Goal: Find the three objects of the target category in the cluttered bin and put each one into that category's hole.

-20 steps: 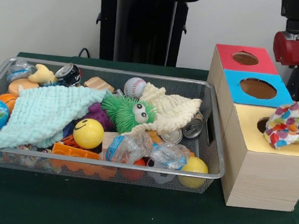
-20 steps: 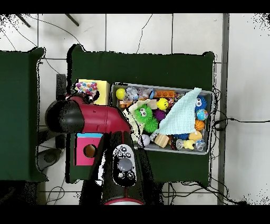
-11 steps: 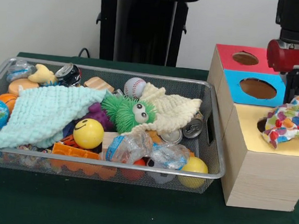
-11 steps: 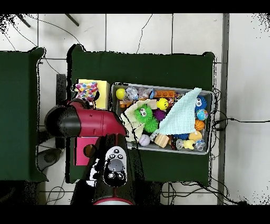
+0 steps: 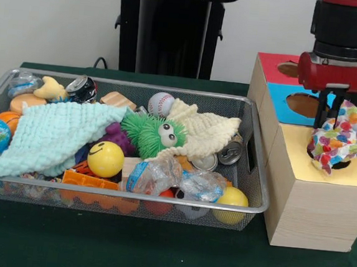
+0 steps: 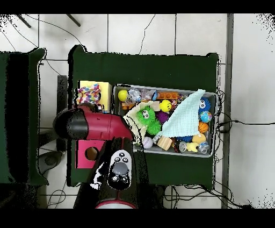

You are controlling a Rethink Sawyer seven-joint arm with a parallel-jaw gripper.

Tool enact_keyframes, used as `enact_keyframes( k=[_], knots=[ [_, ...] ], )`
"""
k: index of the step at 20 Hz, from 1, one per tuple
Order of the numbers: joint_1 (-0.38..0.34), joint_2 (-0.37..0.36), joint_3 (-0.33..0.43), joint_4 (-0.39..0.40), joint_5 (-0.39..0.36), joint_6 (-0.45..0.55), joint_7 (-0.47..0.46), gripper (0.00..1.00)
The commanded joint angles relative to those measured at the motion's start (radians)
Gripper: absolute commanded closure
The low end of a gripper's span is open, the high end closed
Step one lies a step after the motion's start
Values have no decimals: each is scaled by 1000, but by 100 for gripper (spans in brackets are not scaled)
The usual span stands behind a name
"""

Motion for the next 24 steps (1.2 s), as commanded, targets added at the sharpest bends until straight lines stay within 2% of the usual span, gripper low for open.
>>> enact_keyframes(
  k=[1, 9, 24],
  knots=[
    [2, 58, -43, -10, -3, 52, 207, 100],
    [0, 68, -31, -75, 36, 77, 223, 100],
    [4, 79, 33, -72, 104, 21, 248, 100]
  ],
)
